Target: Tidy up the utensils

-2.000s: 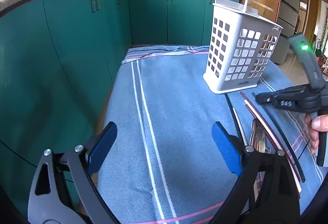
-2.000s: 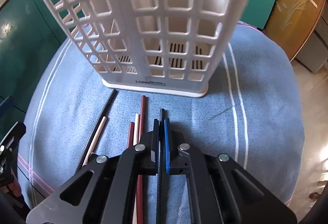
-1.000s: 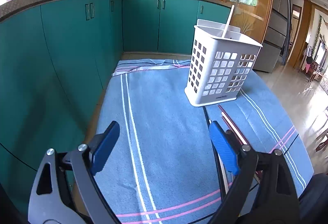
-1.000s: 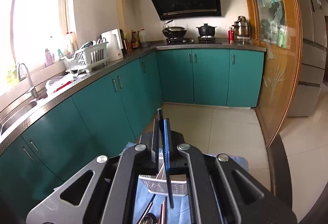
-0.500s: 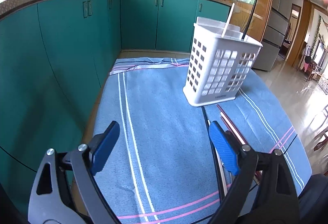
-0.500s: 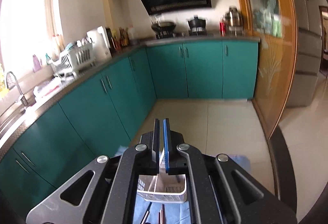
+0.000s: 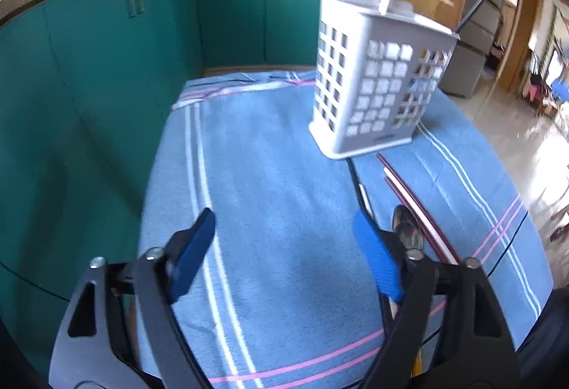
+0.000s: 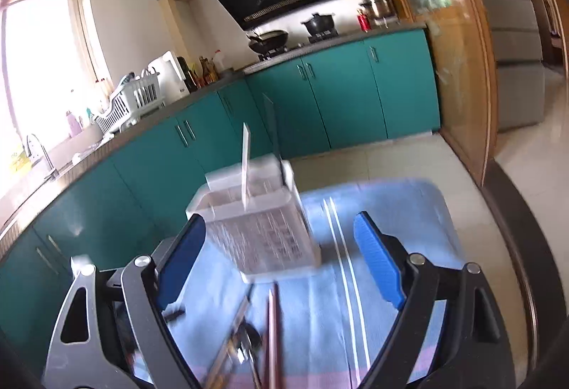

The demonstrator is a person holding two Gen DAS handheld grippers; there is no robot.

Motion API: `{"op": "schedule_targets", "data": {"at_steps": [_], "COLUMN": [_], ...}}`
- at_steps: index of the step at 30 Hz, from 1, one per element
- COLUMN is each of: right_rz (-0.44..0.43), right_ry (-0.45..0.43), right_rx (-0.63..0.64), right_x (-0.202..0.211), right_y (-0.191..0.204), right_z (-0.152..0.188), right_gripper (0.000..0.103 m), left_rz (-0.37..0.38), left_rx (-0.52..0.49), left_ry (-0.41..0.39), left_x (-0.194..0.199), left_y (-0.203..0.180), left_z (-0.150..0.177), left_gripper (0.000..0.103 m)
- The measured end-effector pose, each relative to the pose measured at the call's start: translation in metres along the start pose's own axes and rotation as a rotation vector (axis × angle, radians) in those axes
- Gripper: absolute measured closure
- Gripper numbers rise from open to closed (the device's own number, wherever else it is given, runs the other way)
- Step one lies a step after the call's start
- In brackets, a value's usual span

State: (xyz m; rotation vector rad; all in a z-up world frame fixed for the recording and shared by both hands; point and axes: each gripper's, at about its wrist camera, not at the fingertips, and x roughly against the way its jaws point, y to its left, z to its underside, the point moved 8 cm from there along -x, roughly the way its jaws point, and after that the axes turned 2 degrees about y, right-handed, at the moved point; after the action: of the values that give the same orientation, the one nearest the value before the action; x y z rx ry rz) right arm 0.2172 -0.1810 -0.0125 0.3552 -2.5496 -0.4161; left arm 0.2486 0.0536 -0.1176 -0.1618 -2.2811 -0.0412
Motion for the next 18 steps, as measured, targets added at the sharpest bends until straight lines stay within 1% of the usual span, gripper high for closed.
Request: {"op": "schedule_targets", "data": {"at_steps": [1,2,3,4,5,6,7,8,9,10,11,13,14,15,16,18], "right_rz": [0.002,0.006,0.019,0.024,0.001,-0.051,-0.055,-0.036,-0.020,-0.001,-0.002,-0.028,-0.038,-0.041,-0.039,-0.039], "right_ry": [-0.004,-0.008,0.010,0.046,0.085,0.105,0.099,0.092,0.092,0.103,0.119,0.155,0.167,0.173,0.170,0.166], "right_rx": [-0.013,-0.032,-0.050,-0.063,-0.069,-0.061,-0.049,-0.032,-0.023,-0.023,-0.038,-0.073,-0.081,-0.081,-0.078,-0.085], "right_x": [0.002,0.003,0.001,-0.004,-0.009,-0.012,-0.012,-0.012,-0.012,-0.014,-0.017,-0.024,-0.025,-0.025,-0.023,-0.020], "right_y": [-0.007,-0.018,-0.026,-0.028,-0.027,-0.021,-0.020,-0.022,-0.023,-0.027,-0.030,-0.031,-0.031,-0.032,-0.032,-0.035], "right_z": [0.011,0.026,0.039,0.045,0.050,0.050,0.049,0.050,0.051,0.054,0.057,0.059,0.061,0.062,0.061,0.058], "right_gripper": [0.019,0.019,0.019,0.019,0.019,0.019,0.019,0.019,0.019,0.019,0.019,0.019,0.019,0.019,0.019,0.019], "left_rz": [0.004,0.015,0.032,0.035,0.028,0.019,0.014,0.008,0.002,-0.013,-0.029,-0.043,-0.048,-0.057,-0.045,-0.048], "left_rx": [-0.008,-0.009,-0.007,-0.006,-0.011,-0.022,-0.034,-0.053,-0.069,-0.081,-0.087,-0.108,-0.117,-0.122,-0.125,-0.135], "left_ry": [0.010,0.019,0.032,0.047,0.056,0.070,0.084,0.107,0.125,0.144,0.157,0.165,0.184,0.217,0.239,0.249], "left_x": [-0.005,-0.008,-0.013,-0.021,-0.026,-0.033,-0.040,-0.050,-0.059,-0.068,-0.074,-0.084,-0.090,-0.097,-0.101,-0.105], "left_y": [-0.005,-0.008,-0.013,-0.019,-0.023,-0.027,-0.032,-0.039,-0.044,-0.049,-0.052,-0.059,-0.062,-0.063,-0.065,-0.068], "left_z": [0.000,0.000,-0.002,-0.005,-0.007,-0.010,-0.012,-0.016,-0.019,-0.023,-0.027,-0.036,-0.040,-0.041,-0.041,-0.043], "left_gripper": [0.035,0.037,0.037,0.038,0.041,0.043,0.048,0.054,0.057,0.063,0.067,0.070,0.074,0.076,0.078,0.080]}}
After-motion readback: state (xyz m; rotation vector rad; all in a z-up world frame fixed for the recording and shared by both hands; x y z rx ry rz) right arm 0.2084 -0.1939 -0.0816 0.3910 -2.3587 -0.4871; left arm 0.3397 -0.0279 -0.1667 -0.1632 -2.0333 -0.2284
